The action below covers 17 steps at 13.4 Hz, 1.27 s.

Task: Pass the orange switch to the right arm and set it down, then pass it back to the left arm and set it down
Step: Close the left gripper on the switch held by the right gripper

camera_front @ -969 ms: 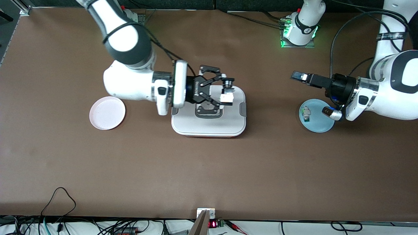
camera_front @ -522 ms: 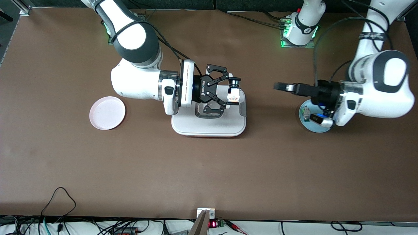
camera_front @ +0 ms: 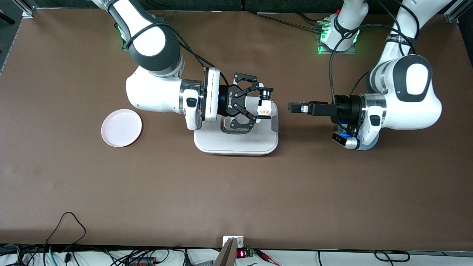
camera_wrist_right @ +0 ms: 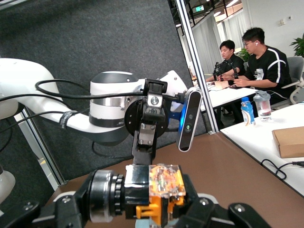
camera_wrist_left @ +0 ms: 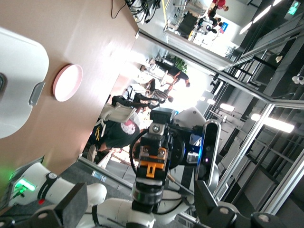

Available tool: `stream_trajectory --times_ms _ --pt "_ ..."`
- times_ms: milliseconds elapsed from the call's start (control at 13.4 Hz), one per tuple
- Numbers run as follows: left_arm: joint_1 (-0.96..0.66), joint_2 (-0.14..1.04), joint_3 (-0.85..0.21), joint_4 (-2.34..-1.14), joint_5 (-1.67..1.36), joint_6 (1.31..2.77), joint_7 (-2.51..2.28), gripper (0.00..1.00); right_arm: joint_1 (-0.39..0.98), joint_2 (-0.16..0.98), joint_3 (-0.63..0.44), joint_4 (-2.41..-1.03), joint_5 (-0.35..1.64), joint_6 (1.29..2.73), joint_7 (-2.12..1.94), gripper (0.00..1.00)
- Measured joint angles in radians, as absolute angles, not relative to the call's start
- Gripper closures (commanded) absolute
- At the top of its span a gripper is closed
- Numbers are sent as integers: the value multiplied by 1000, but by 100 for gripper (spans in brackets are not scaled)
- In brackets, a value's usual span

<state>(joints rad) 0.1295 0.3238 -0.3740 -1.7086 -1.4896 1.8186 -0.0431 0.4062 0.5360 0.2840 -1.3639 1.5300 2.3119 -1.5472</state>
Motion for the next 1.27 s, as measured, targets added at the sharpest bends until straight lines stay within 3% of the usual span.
stream_trajectory --times_ms 373,820,894,1043,1267 --pt "58 337 -377 -1709 -1558 1924 -29 2 408 536 284 -1363 1530 2321 -1547 69" --pt "47 337 -378 -1701 -1562 1928 -36 16 410 536 284 -1362 1530 2324 -1547 69" --pt "45 337 -378 -1695 -1562 1928 -45 21 410 536 284 -1362 1530 2325 -1547 68" --pt "40 337 -378 -1684 -1562 1928 -65 44 410 536 284 -1362 1530 2325 -1547 68" --pt "38 338 -378 -1682 -1562 1928 -67 70 411 536 284 -1358 1532 2327 -1547 68"
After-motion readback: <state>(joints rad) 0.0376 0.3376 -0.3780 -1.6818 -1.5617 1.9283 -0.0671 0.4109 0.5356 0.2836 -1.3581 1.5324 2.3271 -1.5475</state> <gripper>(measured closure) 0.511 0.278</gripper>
